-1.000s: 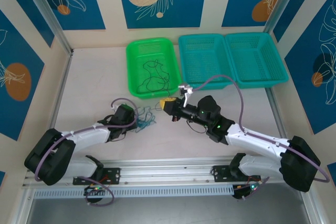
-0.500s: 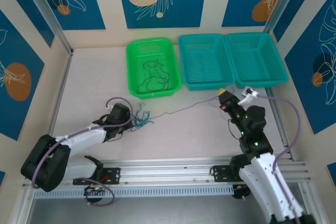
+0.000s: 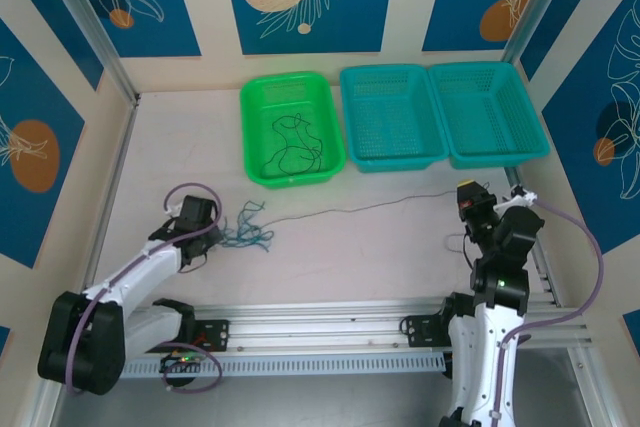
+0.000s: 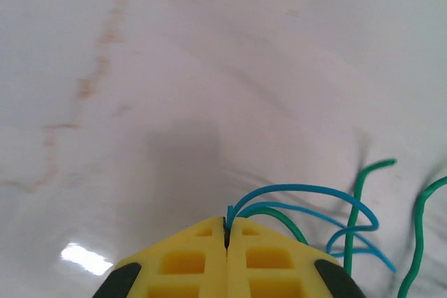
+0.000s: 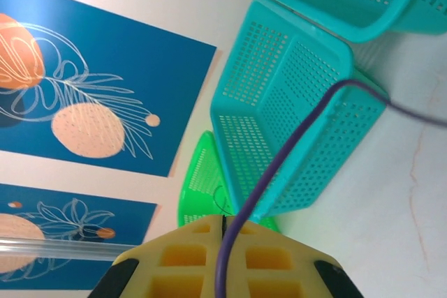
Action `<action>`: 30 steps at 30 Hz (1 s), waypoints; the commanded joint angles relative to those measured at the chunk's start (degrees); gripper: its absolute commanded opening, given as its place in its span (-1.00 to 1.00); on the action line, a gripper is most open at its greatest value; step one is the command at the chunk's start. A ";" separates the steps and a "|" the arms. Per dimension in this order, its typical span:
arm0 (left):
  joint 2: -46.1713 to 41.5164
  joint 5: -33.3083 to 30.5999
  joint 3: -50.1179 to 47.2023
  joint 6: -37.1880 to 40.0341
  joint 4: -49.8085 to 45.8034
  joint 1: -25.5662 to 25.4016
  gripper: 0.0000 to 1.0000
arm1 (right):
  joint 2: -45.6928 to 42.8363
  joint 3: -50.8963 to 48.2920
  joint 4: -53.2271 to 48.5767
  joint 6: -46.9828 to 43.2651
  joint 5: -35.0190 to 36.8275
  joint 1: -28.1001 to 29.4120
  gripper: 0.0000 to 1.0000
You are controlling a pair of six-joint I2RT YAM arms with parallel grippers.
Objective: Untangle the cables
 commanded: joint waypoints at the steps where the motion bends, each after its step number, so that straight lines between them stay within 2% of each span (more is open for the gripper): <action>1: -2.39 -3.10 0.32 -0.87 -4.81 4.74 -1.00 | 3.13 4.16 1.25 2.79 -2.06 -2.30 -1.00; 6: -3.75 -2.81 0.03 0.64 -4.60 11.01 -1.00 | 8.00 7.84 3.25 3.10 -3.99 -3.08 -1.00; 9: -4.38 4.49 -1.66 4.96 1.55 12.21 -1.00 | 11.43 9.41 7.01 2.71 -10.36 -1.88 -1.00; 10: -4.63 8.58 -2.30 6.40 4.25 12.18 -0.93 | 12.68 9.92 8.40 1.93 -12.80 -0.55 -1.00; 13: -7.28 16.51 -3.03 8.32 8.57 11.71 -0.21 | 14.89 13.40 6.59 -2.61 -14.59 5.40 -1.00; 17: -16.26 17.41 -0.56 10.22 5.47 9.95 0.52 | 16.71 20.49 1.89 -8.64 -11.60 13.52 -1.00; 19: -19.89 17.26 2.27 11.48 2.93 8.14 0.76 | 18.39 24.17 0.70 -10.39 -10.69 17.15 -1.00; 21: -21.23 17.49 5.91 12.39 -0.13 6.18 0.85 | 20.57 28.26 -0.74 -11.71 -9.92 20.59 -1.00; 25: -20.64 18.92 13.62 13.96 -4.83 -0.07 0.90 | 25.55 36.76 -2.07 -14.06 -7.60 27.51 -1.00; 30: -18.11 21.49 21.75 17.02 -4.12 -13.66 0.89 | 33.89 48.18 -1.62 -17.28 -5.23 35.41 -1.00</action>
